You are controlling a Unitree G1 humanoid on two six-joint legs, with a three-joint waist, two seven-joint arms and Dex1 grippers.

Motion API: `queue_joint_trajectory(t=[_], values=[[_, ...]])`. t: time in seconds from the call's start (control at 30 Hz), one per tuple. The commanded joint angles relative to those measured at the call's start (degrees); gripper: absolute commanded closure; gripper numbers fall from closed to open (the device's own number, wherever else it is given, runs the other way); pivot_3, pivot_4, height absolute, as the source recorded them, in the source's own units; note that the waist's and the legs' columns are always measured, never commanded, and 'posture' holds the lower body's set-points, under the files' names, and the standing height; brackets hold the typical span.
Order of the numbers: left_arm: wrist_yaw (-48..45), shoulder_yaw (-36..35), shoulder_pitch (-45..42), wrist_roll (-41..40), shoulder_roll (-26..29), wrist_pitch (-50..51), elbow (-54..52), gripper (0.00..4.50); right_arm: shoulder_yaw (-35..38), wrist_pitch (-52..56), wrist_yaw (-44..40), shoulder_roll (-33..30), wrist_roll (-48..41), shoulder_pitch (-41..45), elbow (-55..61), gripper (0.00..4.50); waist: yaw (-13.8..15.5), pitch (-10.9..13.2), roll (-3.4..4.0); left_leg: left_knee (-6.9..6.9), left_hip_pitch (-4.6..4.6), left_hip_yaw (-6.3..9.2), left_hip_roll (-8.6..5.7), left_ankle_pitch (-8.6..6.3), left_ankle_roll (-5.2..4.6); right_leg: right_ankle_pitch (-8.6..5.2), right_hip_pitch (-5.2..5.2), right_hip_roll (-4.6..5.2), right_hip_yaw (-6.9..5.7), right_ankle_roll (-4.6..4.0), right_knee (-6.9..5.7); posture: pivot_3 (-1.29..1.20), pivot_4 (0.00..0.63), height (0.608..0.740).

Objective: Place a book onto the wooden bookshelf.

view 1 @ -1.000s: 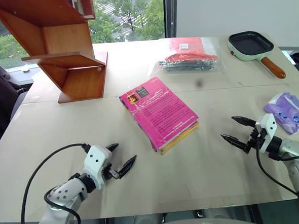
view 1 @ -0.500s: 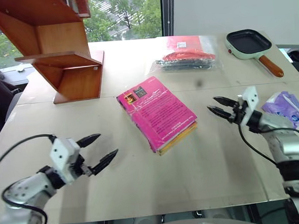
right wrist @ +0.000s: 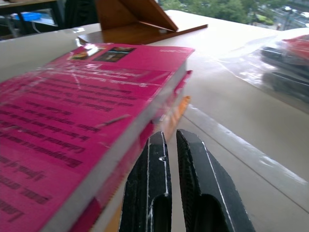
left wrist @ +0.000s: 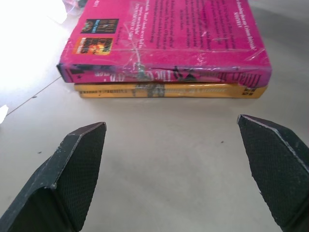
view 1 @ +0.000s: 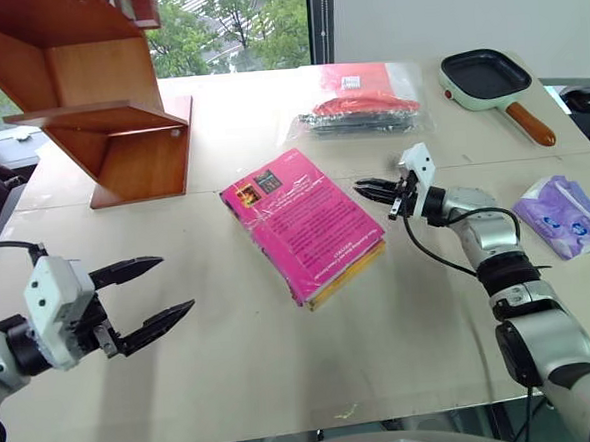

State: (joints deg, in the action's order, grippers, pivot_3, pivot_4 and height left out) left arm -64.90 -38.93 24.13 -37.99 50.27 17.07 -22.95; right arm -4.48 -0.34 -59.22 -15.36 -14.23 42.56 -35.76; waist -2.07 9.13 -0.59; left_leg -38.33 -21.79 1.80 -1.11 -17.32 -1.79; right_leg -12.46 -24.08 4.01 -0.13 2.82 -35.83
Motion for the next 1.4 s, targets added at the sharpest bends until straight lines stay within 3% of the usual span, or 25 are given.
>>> queue_joint_trajectory(t=[0.03, 0.47, 0.57, 0.73, 0.83, 1.07, 1.23, 1.4], values=[[0.30, -1.72, 0.21, -0.84, -0.39, 0.50, -2.50, 0.00, -1.53, -0.66, -1.69, 1.05, 0.50, 0.89, 3.47, 4.32, -0.12, 0.01, 0.02, 0.00, 0.00, 0.02, 0.00, 0.00, 0.01, 0.00, 0.00, 0.00, -0.01, 0.00, -0.02, 0.00, 0.150, 0.740], [0.91, 0.03, -1.46, -1.07, -2.11, 1.85, -2.13, 0.00, -3.68, -0.34, -2.25, 2.92, 1.29, -1.22, 8.06, 4.32, -0.18, 0.01, 0.03, 0.00, 0.01, 0.12, -0.04, 0.04, 0.08, 0.01, 0.00, 0.00, -0.06, -0.01, -0.07, 0.00, 0.150, 0.740], [3.27, 1.34, -0.84, -2.24, -4.86, 3.91, -1.94, 0.00, -1.17, -0.60, -0.78, 1.02, 0.70, -1.76, 8.46, 4.32, -0.16, 0.03, 0.06, 0.01, 0.01, 0.11, -0.05, 0.04, 0.08, 0.01, 0.00, 0.01, -0.05, -0.01, -0.07, 0.00, 0.150, 0.740], [15.95, 3.12, -2.20, -11.65, -11.64, 16.94, -2.57, 0.00, 2.82, 4.76, -2.27, -7.09, -3.62, -10.30, 21.88, 4.32, 1.21, 0.02, 0.02, -0.03, -0.07, 0.20, -0.09, 0.03, 0.07, 0.01, 0.01, 0.10, -0.04, 0.00, -0.01, 0.00, 0.150, 0.740], [20.62, 5.99, -2.27, -17.80, -16.46, 22.19, -3.03, 0.00, 6.37, 13.65, -5.11, -13.67, -11.06, -17.59, 34.43, 3.43, 1.42, 0.02, 0.05, -0.04, -0.06, 0.21, -0.08, 0.03, 0.06, 0.01, 0.01, 0.09, 0.02, 0.00, -0.05, 0.00, 0.150, 0.740], [25.69, 11.06, -7.86, -28.07, -21.89, 32.04, 5.50, 0.00, 14.72, 27.51, -3.74, -23.53, -24.06, -28.39, 53.28, 0.06, 1.48, -0.03, 0.05, -0.07, 0.16, 0.31, -0.01, -0.07, -0.15, 0.06, 0.27, 0.01, 0.01, -0.08, -0.12, 0.00, 0.150, 0.740], [29.17, 12.58, -17.57, -35.86, -23.99, 39.48, 16.94, 0.00, 18.84, 31.26, -1.16, -26.58, -28.90, -32.54, 60.97, 0.02, 1.98, -0.07, 0.01, -0.25, 0.27, 0.41, -0.04, -0.01, -0.11, 0.06, 0.49, -0.09, -0.27, -0.08, -0.16, 0.00, 0.150, 0.740], [29.83, 13.24, -28.30, -37.63, -24.39, 44.95, 29.94, 0.00, 20.66, 30.52, 1.31, -26.66, -29.94, -35.39, 65.79, 0.02, 2.90, -0.15, -0.03, -0.49, 0.26, 0.42, -0.12, 0.00, -0.12, 0.07, 0.54, -0.32, -0.30, -0.07, -0.28, 0.00, 0.150, 0.740]])
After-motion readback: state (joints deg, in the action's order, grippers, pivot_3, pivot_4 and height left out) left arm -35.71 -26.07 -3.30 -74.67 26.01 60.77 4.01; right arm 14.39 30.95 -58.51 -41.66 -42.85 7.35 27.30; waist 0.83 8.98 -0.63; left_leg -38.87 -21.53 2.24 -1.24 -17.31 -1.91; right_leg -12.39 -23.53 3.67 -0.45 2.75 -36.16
